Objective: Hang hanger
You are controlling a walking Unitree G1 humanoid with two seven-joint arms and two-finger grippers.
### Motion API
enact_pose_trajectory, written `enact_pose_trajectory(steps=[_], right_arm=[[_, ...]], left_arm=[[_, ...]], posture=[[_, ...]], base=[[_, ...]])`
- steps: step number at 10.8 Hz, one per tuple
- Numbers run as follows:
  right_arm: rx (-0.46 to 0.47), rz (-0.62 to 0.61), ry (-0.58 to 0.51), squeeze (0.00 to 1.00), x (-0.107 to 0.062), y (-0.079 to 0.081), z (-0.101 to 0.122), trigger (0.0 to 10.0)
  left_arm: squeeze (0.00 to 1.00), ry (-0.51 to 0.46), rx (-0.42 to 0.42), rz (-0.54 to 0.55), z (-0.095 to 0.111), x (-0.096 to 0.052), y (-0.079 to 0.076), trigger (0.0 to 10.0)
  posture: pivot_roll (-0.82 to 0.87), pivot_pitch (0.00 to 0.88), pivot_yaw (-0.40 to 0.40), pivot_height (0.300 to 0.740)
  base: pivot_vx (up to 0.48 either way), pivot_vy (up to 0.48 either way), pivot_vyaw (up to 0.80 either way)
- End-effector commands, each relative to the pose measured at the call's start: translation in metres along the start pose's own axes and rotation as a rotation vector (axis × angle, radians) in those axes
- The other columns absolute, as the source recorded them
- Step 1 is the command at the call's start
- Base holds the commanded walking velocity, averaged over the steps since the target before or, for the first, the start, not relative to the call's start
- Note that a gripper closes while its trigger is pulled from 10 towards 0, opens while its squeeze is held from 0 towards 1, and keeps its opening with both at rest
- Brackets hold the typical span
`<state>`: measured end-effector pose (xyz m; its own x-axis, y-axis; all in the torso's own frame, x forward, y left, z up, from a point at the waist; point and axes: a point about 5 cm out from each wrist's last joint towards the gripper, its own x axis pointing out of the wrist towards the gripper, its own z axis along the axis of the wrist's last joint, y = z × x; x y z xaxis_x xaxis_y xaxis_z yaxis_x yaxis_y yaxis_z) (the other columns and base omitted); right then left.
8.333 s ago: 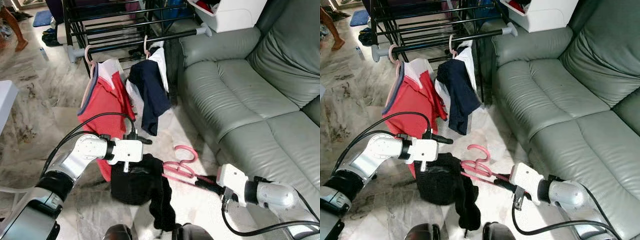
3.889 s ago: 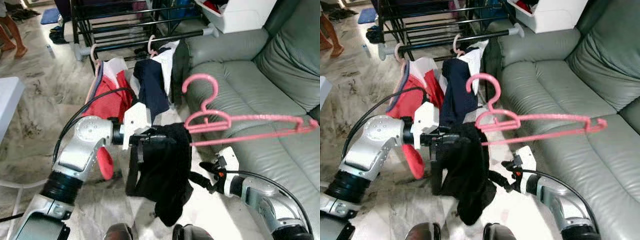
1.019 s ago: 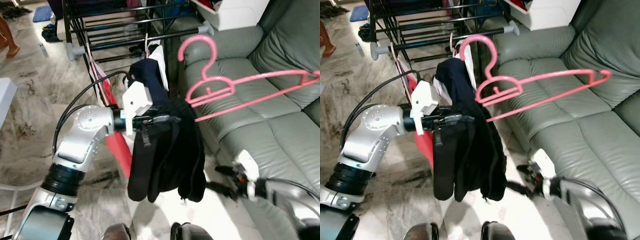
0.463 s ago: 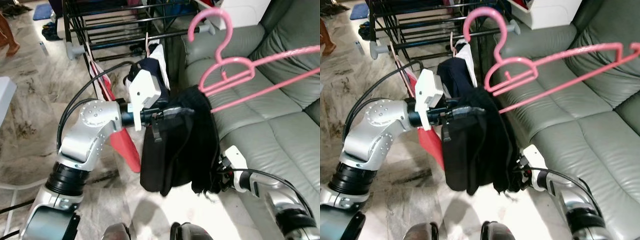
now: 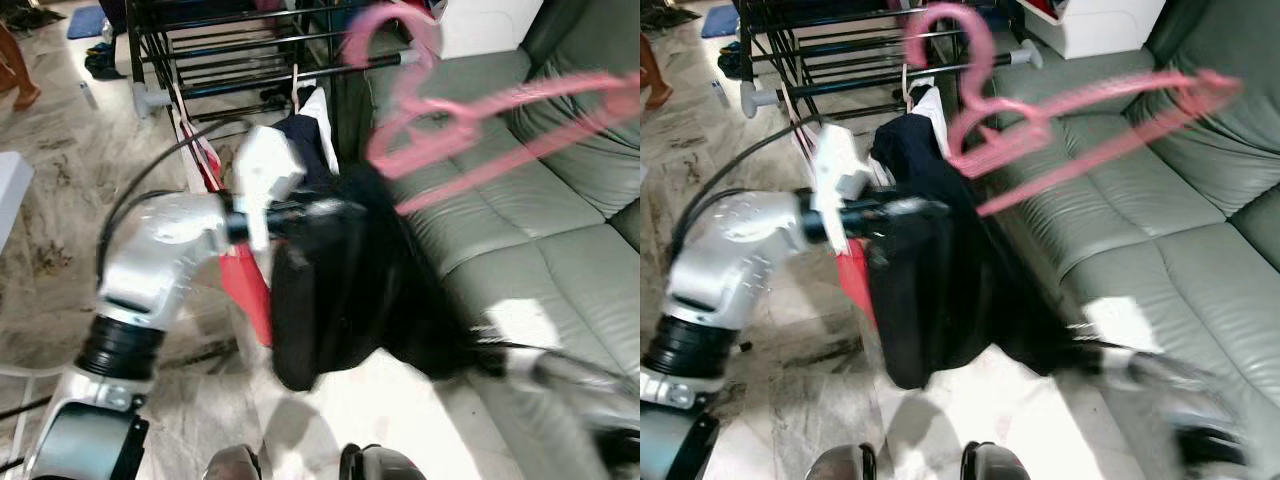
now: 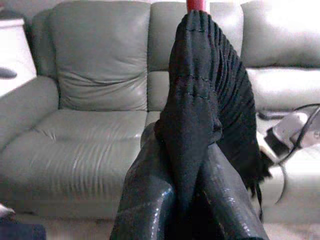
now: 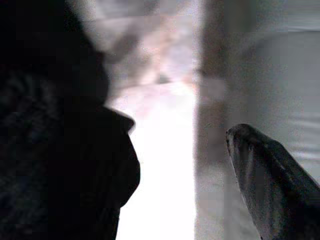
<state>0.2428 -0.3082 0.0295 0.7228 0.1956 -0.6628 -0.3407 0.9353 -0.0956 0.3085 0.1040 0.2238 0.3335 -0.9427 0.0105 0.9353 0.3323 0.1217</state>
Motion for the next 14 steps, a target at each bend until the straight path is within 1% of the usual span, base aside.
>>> enact_pose_trajectory(steps=[1, 2, 3, 4, 5, 6, 7, 8, 9, 10, 11, 12, 13, 14], right_arm=[[0.048, -0.113, 0.085, 0.00, -0.017, -0.020, -0.024, 0.0], [0.090, -0.374, 0.039, 0.00, -0.041, -0.064, -0.013, 0.0], [0.130, -0.507, -0.016, 0.00, -0.053, -0.084, 0.000, 0.0], [0.168, -0.612, -0.093, 0.00, -0.062, -0.099, 0.019, 0.0], [0.200, -0.641, -0.204, 0.00, -0.061, -0.105, 0.049, 0.0], [0.175, -0.633, -0.261, 0.00, -0.055, -0.103, 0.069, 0.0], [0.170, -0.601, -0.314, 0.00, -0.045, -0.097, 0.089, 0.0], [0.171, -0.578, -0.331, 0.00, -0.038, -0.091, 0.096, 0.0], [0.163, -0.569, -0.341, 0.00, -0.032, -0.086, 0.099, 0.0], [0.160, -0.563, -0.350, 0.00, -0.029, -0.082, 0.100, 0.0], [0.142, -0.552, -0.356, 0.00, -0.026, -0.078, 0.099, 0.0], [0.144, -0.551, -0.361, 0.00, -0.026, -0.077, 0.099, 0.0], [0.144, -0.552, -0.369, 0.00, -0.026, -0.078, 0.099, 0.0], [0.139, -0.549, -0.379, 0.00, -0.027, -0.078, 0.100, 0.0]], left_arm=[[0.00, -0.078, 0.019, 0.055, 0.016, -0.020, 0.011, 0.0], [0.00, -0.094, -0.094, 0.057, 0.009, -0.034, 0.014, 0.0], [0.00, -0.090, -0.137, 0.041, 0.005, -0.040, 0.014, 0.0], [0.00, -0.096, -0.228, -0.006, 0.001, -0.045, 0.010, 0.0], [0.00, -0.086, -0.335, -0.114, -0.007, -0.049, -0.003, 0.0], [0.00, -0.022, -0.366, -0.203, -0.015, -0.052, -0.015, 0.0], [0.00, 0.102, -0.363, -0.299, -0.032, -0.056, -0.029, 0.0], [0.00, 0.176, -0.349, -0.344, -0.044, -0.056, -0.036, 0.0], [0.00, 0.282, -0.290, -0.367, -0.059, -0.055, -0.039, 0.0], [0.00, 0.346, -0.255, -0.356, -0.073, -0.054, -0.039, 0.0], [0.00, 0.390, -0.208, -0.313, -0.085, -0.051, -0.033, 0.0], [0.00, 0.395, -0.195, -0.265, -0.092, -0.049, -0.027, 0.0], [0.00, 0.424, -0.155, -0.171, -0.101, -0.047, -0.016, 0.0], [0.00, 0.476, -0.122, -0.098, -0.110, -0.048, -0.007, 0.0]], posture=[[-0.06, 0.113, -0.013, 0.740], [-0.07, 0.109, -0.010, 0.740], [-0.07, 0.104, -0.009, 0.740], [-0.07, 0.103, -0.010, 0.740], [-0.07, 0.094, -0.011, 0.740], [-0.06, 0.090, -0.013, 0.740], [-0.05, 0.084, -0.012, 0.740], [-0.05, 0.079, -0.012, 0.740], [-0.05, 0.075, -0.007, 0.740], [-0.05, 0.075, -0.002, 0.740], [-0.06, 0.074, 0.000, 0.740], [-0.06, 0.074, 0.006, 0.740], [-0.06, 0.074, 0.007, 0.740], [-0.06, 0.076, 0.006, 0.740]], base=[[0.000, 0.000, 0.00], [0.000, 0.000, 0.00], [0.000, 0.000, 0.00], [0.000, 0.000, 0.00], [0.000, 0.000, 0.00], [0.000, 0.000, 0.00], [0.000, 0.000, 0.00], [0.000, 0.000, 0.00], [0.000, 0.000, 0.00], [0.000, 0.000, 0.00], [0.000, 0.000, 0.00], [0.000, 0.000, 0.00], [0.000, 0.000, 0.00], [0.000, 0.000, 0.00]])
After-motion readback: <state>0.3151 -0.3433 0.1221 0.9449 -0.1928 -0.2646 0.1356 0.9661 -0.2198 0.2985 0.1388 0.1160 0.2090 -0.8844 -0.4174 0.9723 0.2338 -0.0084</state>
